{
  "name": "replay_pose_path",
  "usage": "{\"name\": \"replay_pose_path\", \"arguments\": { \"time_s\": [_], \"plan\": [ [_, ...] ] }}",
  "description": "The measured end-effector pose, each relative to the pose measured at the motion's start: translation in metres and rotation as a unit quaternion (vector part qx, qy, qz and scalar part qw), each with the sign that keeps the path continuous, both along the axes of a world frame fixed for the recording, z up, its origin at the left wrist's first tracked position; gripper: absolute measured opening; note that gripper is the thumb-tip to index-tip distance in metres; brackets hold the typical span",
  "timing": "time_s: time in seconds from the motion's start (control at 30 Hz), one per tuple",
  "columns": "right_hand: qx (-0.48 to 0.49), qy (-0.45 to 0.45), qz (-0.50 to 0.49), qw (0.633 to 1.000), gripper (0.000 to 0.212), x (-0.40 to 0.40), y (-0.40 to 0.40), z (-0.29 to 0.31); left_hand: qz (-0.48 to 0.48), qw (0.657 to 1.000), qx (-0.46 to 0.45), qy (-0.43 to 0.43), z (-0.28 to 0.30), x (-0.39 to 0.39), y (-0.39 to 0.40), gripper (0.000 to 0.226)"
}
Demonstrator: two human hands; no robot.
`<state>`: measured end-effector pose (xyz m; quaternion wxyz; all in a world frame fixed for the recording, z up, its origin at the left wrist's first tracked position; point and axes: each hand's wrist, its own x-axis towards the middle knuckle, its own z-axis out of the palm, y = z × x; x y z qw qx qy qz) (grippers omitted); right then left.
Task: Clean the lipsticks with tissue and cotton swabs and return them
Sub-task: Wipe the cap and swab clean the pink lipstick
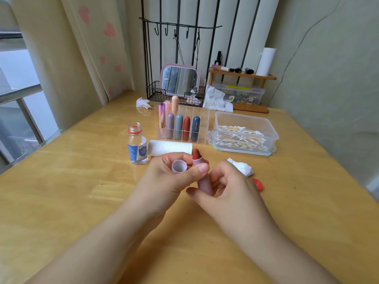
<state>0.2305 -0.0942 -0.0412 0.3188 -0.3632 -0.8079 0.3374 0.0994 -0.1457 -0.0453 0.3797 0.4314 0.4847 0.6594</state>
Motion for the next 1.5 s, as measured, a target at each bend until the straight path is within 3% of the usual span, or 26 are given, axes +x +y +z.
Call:
{"name": "replay_pose_path", "arguments": {
  "time_s": [0.1, 0.2, 0.33, 0.47, 0.53, 0.6, 0.67, 0.77, 0.87, 0.93, 1.13, 1.2, 1.27, 1.4, 1.5],
  "plan": [
    [-0.115, 0.012, 0.157, 0.981, 0.019, 0.007, 0.011, 0.009, -0.01, 0.999, 0.027, -0.035, 0.0, -0.005, -0.001, 0.039],
    [-0.212, 0.036, 0.251, 0.944, 0.022, 0.012, 0.016, 0.009, -0.033, 0.998, 0.052, -0.015, 0.002, -0.008, -0.002, 0.042],
    [-0.151, 0.083, 0.153, 0.973, 0.007, 0.004, 0.011, 0.002, 0.009, 0.999, 0.029, -0.022, 0.003, -0.005, -0.001, 0.02],
    [0.002, 0.041, 0.014, 0.999, 0.027, -0.002, 0.004, -0.005, 0.015, 1.0, 0.002, -0.014, -0.001, -0.003, 0.001, 0.016],
    [-0.072, 0.028, 0.077, 0.994, 0.024, 0.001, 0.01, -0.003, 0.015, 0.999, 0.007, -0.029, 0.0, -0.002, 0.002, 0.013],
    [-0.202, 0.049, 0.18, 0.961, 0.019, 0.006, 0.016, 0.002, -0.001, 0.999, 0.031, -0.036, 0.002, -0.002, 0.001, 0.014],
    [-0.252, 0.083, 0.221, 0.939, 0.02, 0.008, 0.015, 0.006, -0.024, 0.998, 0.053, -0.039, 0.002, -0.001, -0.001, 0.023],
    [-0.228, 0.13, 0.192, 0.946, 0.018, 0.004, 0.011, 0.005, -0.019, 0.999, 0.042, -0.025, 0.002, -0.004, -0.001, 0.036],
    [-0.167, 0.152, 0.109, 0.968, 0.011, 0.001, 0.008, 0.0, 0.033, 0.999, 0.004, -0.043, 0.0, -0.005, 0.001, 0.014],
    [-0.133, 0.142, 0.073, 0.978, 0.017, -0.001, 0.005, -0.002, 0.04, 0.998, -0.015, -0.035, -0.001, -0.003, 0.003, 0.023],
    [-0.143, 0.158, 0.089, 0.973, 0.014, 0.004, 0.016, 0.002, 0.01, 1.0, -0.015, -0.005, 0.004, -0.001, 0.0, 0.034],
    [-0.145, 0.165, 0.096, 0.971, 0.013, 0.011, 0.025, 0.009, 0.007, 0.998, -0.024, -0.063, 0.005, -0.002, 0.006, 0.031],
    [-0.143, 0.151, 0.102, 0.973, 0.026, 0.018, 0.033, 0.014, 0.018, 0.992, -0.038, -0.122, 0.006, -0.005, 0.01, 0.027],
    [-0.137, 0.12, 0.104, 0.978, 0.03, 0.023, 0.038, 0.016, -0.009, 0.999, -0.013, -0.044, 0.003, -0.007, 0.002, 0.002],
    [-0.125, 0.096, 0.11, 0.981, 0.019, 0.024, 0.039, 0.015, 0.001, 1.0, -0.006, 0.022, 0.002, -0.01, -0.002, 0.016]
  ]
}}
